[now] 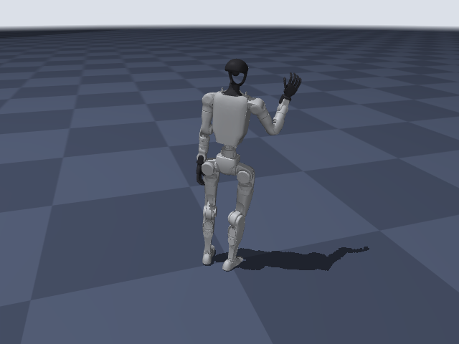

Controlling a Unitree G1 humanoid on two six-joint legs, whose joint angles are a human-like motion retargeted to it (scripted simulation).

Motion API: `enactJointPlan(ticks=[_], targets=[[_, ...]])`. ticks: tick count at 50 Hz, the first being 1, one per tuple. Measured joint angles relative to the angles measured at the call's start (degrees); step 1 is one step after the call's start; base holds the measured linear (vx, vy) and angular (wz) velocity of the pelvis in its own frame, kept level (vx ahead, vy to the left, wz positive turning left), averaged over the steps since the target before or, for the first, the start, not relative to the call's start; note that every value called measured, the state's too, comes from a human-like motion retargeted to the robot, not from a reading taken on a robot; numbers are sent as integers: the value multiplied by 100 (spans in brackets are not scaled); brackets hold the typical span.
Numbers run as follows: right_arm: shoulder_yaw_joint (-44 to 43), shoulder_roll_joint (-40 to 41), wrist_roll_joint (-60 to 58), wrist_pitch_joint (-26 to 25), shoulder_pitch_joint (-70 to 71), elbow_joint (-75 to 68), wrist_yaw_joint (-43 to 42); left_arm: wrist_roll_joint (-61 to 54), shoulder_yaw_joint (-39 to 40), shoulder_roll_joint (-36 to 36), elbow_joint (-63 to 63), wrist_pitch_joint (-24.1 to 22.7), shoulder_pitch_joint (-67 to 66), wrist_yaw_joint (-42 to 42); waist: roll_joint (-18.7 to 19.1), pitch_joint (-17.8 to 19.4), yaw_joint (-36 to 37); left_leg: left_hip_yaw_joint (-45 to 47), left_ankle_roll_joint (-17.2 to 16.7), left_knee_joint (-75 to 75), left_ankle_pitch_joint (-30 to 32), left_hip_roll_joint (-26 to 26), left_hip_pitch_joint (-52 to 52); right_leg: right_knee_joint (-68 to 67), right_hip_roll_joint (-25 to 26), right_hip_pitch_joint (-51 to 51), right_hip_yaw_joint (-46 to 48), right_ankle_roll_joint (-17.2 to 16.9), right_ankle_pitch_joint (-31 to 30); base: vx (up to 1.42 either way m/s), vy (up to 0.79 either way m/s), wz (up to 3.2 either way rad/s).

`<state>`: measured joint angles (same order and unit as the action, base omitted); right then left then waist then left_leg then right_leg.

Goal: Upper body actions

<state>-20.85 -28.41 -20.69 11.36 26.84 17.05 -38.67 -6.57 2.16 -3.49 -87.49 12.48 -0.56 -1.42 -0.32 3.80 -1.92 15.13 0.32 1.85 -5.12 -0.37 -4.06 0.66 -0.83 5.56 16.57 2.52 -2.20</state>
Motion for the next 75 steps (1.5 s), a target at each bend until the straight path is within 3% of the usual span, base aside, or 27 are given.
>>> enactJointPlan(ticks=[3, 7, 10, 12, 14, 17, 20, 23, 30, 35, 43, 48, 58, 62, 65, 70, 75], targets=[[-278, 687, 708, 235, -751, -564, 1129, -44, -8, 10, -25, -10, 39, 27, -34, 35, 50, -63, -1, 11, 11, -17, -2, 17, -9, 56, 64, 4, 18, -2, 1, 13], [-256, 1376, 1223, 520, -1931, -2041, 3296, -94, -36, 30, -109, -15, 37, 14, -68, 46, 135, -144, -2, 19, 22, -29, 7, 38, -12, 112, 146, 3, 43, 1, 1, 9], [-38, 1622, 427, 210, -2658, -3837, 4877, -129, -45, 28, -188, -22, -33, 11, -106, 34, 108, -189, -5, 23, 26, -32, 21, 50, -9, 138, 190, 4, 62, 0, 0, 0], [183, 1547, -1002, 85, -2890, -5354, 5548, -140, -72, 35, -269, -31, -79, 54, -121, 48, 58, -201, -10, 29, 21, -25, 10, 56, -2, 163, 202, 4, 70, 0, 0, 0], [506, 1444, -2796, -242, -3020, -6726, 5669, -154, -143, 78, -385, -65, -104, 142, -89, 70, 20, -193, -13, 31, 11, -6, -12, 54, 16, 178, 192, 6, 73, 0, 0, 0], [801, 1706, -4862, -1632, -3026, -8661, 4996, -142, -352, 181, -587, -78, -81, 253, 15, 105, 2, -203, -34, 57, -11, 38, -26, 51, 32, 193, 195, 0, 71, 2, 4, 7], [538, 2107, -4602, -2378, -3077, -10216, 4426, -131, -310, 290, -580, -41, -113, 473, 109, 103, -22, -237, -68, 103, -14, 82, 37, 48, 22, 172, 220, -14, 74, 2, 8, 6], [-66, 2404, -3236, -2551, -3312, -10644, 4377, -160, 163, 347, -437, -64, -84, 805, 165, 136, 20, -231, -43, 71, -3, 47, 19, 46, 19, 170, 217, -10, 74, 1, 2, -5], [-1334, 2041, -1217, -2547, -2999, -9841, 3791, -735, 1036, -698, 3, 662, 407, 1096, 285, 61, 52, -142, -32, 49, 5, 9, 58, 48, -2, 69, 129, 9, 29, -1, 2, -9], [-1942, 1527, -955, -2491, -2165, -7980, 3718, -1132, 1955, -1973, 784, 600, 906, 2354, 359, -78, -40, -51, -29, 41, -5, 17, 98, 42, 11, -32, 36, 20, -7, -3, 0, -10], [-1483, 315, -145, -2246, -715, -4858, 3578, -756, 2753, -3833, 2465, 178, 2118, 4216, 412, -217, -77, 52, -17, 18, -38, 29, 33, 1, 36, -62, -67, 29, -10, 0, 0, 0], [-671, -491, 253, -1784, 226, -3018, 3128, 118, 2445, -4473, 4039, -272, 3071, 4484, 414, -359, -86, 51, -18, 12, -52, 5, 45, -1, 17, -83, -66, 28, 5, 0, 0, 0], [764, -2178, -1032, -706, 1093, -218, 957, 2794, 734, -5246, 6935, -797, 4554, 4218, 351, -583, -24, -83, -18, 17, -57, -51, 109, 24, -25, -53, 70, 16, 73, 3, -1, 8], [1074, -2828, -2278, -385, 1259, 770, -292, 4489, -64, -5494, 7817, -1310, 5055, 4025, 350, -658, -2, -115, -16, 21, -69, -58, 122, 33, -22, -41, 103, 14, 98, 0, 0, 0], [1112, -2903, -2688, -348, 1271, 1064, -726, 5648, -284, -5601, 8221, -1637, 5337, 4064, 349, -667, 34, -122, -13, 24, -80, -58, 111, 33, -14, -23, 110, 16, 110, 0, 0, 0], [789, -2291, -2193, -281, 1047, 312, -273, 5372, 433, -5184, 8023, -1180, 5042, 4503, 365, -702, 36, -72, -17, 16, -97, -41, 106, 25, 2, -56, 56, 18, 104, 0, 0, 0], [185, -1551, -2051, -916, 884, -927, 257, 3619, 1562, -4809, 7114, -917, 4506, 5117, 379, -756, -5, -39, -26, 5, -101, -46, 134, 24, -6, -113, 19, 22, 91, 0, 0, 0]])
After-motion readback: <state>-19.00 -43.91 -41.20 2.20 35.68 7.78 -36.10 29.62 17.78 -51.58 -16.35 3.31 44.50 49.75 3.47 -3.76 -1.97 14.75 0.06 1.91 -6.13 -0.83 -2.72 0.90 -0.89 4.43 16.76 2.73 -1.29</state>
